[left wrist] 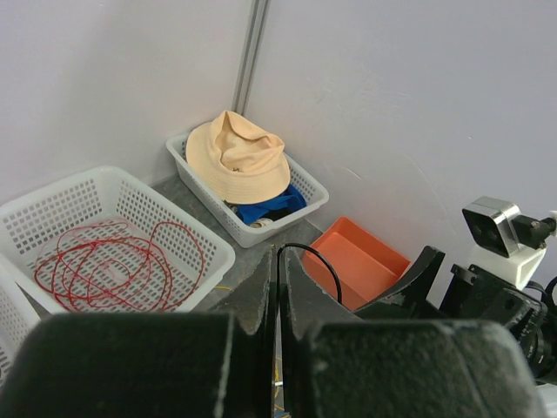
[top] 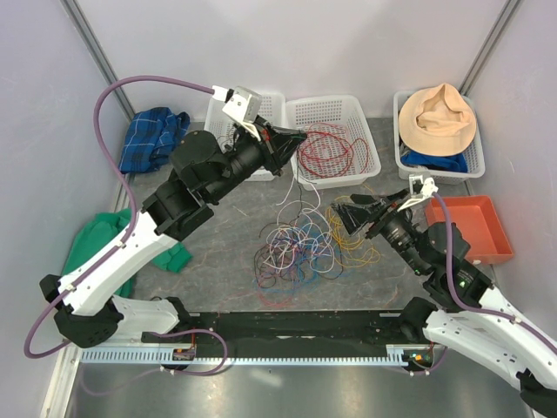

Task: Untangle the cables

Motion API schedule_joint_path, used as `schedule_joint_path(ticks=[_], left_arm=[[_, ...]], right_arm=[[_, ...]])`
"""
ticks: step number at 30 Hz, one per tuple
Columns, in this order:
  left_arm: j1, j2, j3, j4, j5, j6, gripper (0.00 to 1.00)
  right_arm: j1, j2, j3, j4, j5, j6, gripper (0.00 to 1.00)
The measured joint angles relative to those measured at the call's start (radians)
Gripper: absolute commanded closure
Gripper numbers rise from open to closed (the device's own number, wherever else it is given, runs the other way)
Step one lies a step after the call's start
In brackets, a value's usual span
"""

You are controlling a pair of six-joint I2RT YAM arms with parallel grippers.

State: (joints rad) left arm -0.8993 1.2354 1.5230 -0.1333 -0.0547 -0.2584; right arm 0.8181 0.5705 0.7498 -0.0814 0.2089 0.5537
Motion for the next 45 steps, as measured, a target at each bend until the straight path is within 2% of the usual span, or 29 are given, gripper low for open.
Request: schedule_joint_path(ticks=[9, 11, 12, 13, 14, 15, 16, 20, 25, 30, 35, 39, 41, 42, 45], left_arm=[[0.000, 0.015, 0.000, 0.000, 0.000, 0.001, 0.98], [0.000, 0.015, 0.000, 0.000, 0.000, 0.001, 0.98], [0.000, 0.015, 0.000, 0.000, 0.000, 0.001, 0.98], [0.000, 0.015, 0.000, 0.000, 0.001, 0.001, 0.98], [0.000, 0.016, 0.000, 0.000, 0.001, 0.001, 0.98], [0.000, 0.016, 0.000, 0.000, 0.002, 0.001, 0.98], [0.000, 0.016, 0.000, 0.000, 0.002, 0.001, 0.98], [0.000, 0.017, 0.000, -0.001, -0.005, 0.008, 0.98], [0.000, 0.033, 0.044, -0.028, -0.081, 0.072, 0.98], [0.000, 0.053, 0.120, -0.039, -0.170, 0.154, 0.98], [0.001, 0.061, 0.192, -0.041, -0.230, 0.226, 0.98], [0.001, 0.066, 0.252, -0.039, -0.259, 0.275, 0.98], [0.001, 0.067, 0.283, -0.036, -0.264, 0.294, 0.98], [0.001, 0.067, 0.295, -0.035, -0.267, 0.303, 0.98], [0.001, 0.067, 0.319, -0.026, -0.268, 0.318, 0.98]], right_arm=[[0.000, 0.070, -0.036, 0.146, -0.178, -0.007, 0.26], [0.000, 0.095, -0.040, 0.177, -0.211, -0.008, 0.42], [0.000, 0.109, -0.040, 0.194, -0.222, -0.010, 0.56], [0.000, 0.132, -0.040, 0.216, -0.237, -0.007, 0.77], [0.000, 0.148, -0.040, 0.230, -0.243, -0.016, 0.88], [0.000, 0.168, -0.040, 0.242, -0.246, -0.019, 0.98], [0.000, 0.188, -0.040, 0.248, -0.246, -0.018, 1.00], [0.000, 0.241, -0.040, 0.227, -0.219, -0.025, 1.00], [0.000, 0.208, -0.064, 0.198, -0.112, -0.018, 1.00], [0.000, 0.180, -0.172, 0.147, -0.019, 0.048, 1.00], [0.000, 0.204, -0.297, 0.074, 0.005, 0.135, 1.00], [0.000, 0.211, -0.323, 0.006, 0.016, 0.170, 1.00], [0.000, 0.208, -0.323, -0.005, 0.018, 0.177, 0.71], [0.000, 0.203, -0.323, -0.007, 0.016, 0.181, 0.50], [0.000, 0.157, -0.322, -0.010, 0.004, 0.174, 0.32]])
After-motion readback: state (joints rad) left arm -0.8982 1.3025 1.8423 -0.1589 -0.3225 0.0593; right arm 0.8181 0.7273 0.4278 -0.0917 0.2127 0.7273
